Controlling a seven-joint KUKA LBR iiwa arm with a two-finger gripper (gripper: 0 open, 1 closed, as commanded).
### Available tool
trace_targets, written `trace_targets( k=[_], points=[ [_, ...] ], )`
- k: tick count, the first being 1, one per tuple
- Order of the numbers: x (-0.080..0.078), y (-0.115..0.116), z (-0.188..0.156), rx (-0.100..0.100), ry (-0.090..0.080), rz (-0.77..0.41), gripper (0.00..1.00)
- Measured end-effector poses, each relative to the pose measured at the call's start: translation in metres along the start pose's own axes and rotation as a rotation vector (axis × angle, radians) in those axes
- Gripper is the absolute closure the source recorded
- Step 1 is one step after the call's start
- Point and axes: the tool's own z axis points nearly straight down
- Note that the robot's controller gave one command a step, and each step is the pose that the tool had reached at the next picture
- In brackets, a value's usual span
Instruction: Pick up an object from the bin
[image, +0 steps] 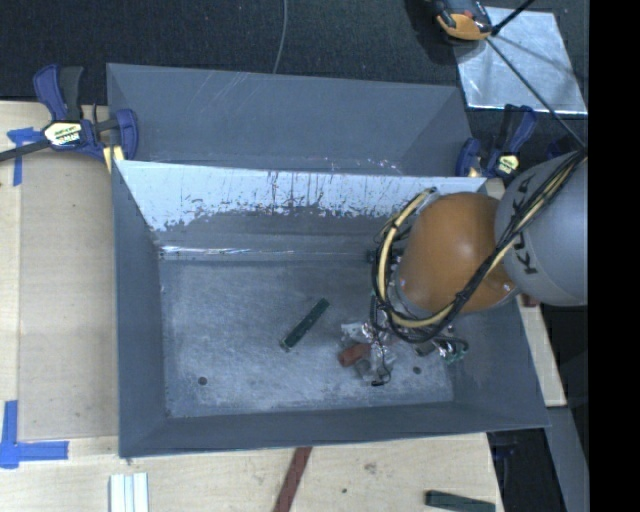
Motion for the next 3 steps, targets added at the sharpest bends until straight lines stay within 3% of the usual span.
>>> trace_targets(
  k=[1,2,3],
  points=[
    [0.000,0.000,0.000,0.000,0.000,0.000,1.00],
    [-0.025,0.001,-0.066,-0.001,0.002,0.024,1.00],
    [-0.020,0.023,-0.152,0.000,0.000,0.008,1.00]
  ],
)
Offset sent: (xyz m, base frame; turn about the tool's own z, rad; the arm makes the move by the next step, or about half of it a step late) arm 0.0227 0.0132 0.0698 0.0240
